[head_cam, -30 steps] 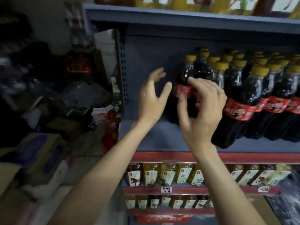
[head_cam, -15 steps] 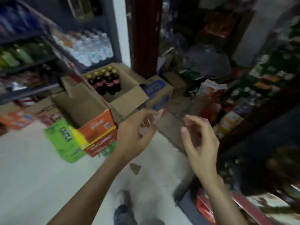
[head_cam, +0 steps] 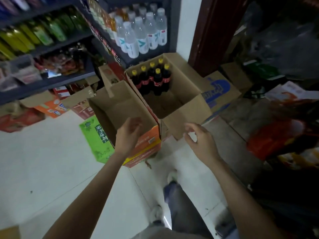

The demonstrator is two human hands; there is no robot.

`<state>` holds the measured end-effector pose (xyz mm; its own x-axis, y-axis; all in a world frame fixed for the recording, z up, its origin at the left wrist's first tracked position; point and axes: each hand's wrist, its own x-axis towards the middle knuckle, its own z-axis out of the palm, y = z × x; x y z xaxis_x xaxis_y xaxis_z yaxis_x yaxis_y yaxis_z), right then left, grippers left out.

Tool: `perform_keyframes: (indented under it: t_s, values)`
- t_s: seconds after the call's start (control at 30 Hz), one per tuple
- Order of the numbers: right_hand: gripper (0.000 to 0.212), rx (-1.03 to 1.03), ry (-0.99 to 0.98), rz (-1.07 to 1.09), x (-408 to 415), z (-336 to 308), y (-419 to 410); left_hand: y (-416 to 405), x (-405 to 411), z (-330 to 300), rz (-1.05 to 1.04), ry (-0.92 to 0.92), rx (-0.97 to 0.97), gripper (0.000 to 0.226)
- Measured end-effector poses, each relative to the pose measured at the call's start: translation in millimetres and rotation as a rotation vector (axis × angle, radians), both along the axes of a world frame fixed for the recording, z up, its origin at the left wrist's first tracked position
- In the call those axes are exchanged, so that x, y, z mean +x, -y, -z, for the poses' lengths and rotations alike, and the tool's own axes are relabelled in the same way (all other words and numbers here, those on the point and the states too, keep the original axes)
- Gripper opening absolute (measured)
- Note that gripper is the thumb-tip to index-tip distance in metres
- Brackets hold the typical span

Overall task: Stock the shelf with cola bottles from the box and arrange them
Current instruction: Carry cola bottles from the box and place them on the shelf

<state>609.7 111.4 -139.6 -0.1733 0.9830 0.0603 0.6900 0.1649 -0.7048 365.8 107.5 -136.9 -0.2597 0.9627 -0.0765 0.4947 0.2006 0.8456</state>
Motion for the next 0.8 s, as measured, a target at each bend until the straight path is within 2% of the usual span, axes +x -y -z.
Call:
perform_keyframes:
  t_s: [0.17,0.37,0.53,0.8]
  values:
    - [0.031,-0.056,0.0,0.021,-20,36,-130,-118,1,34,-0.038,0.087,-0.039,0.02]
    - [0.047,-0.177,-0.014,0.072,-38,90,-272,-255,15,86,-0.043,0.134,-0.18,0.05]
    - [0.064,-0.207,-0.01,0.088,-62,147,-363,-343,12,160,-0.07,0.031,-0.253,0.069]
    - [0.089,-0.136,0.088,0.132,-107,243,-455,-418,25,267,-0.078,-0.143,-0.099,0.087]
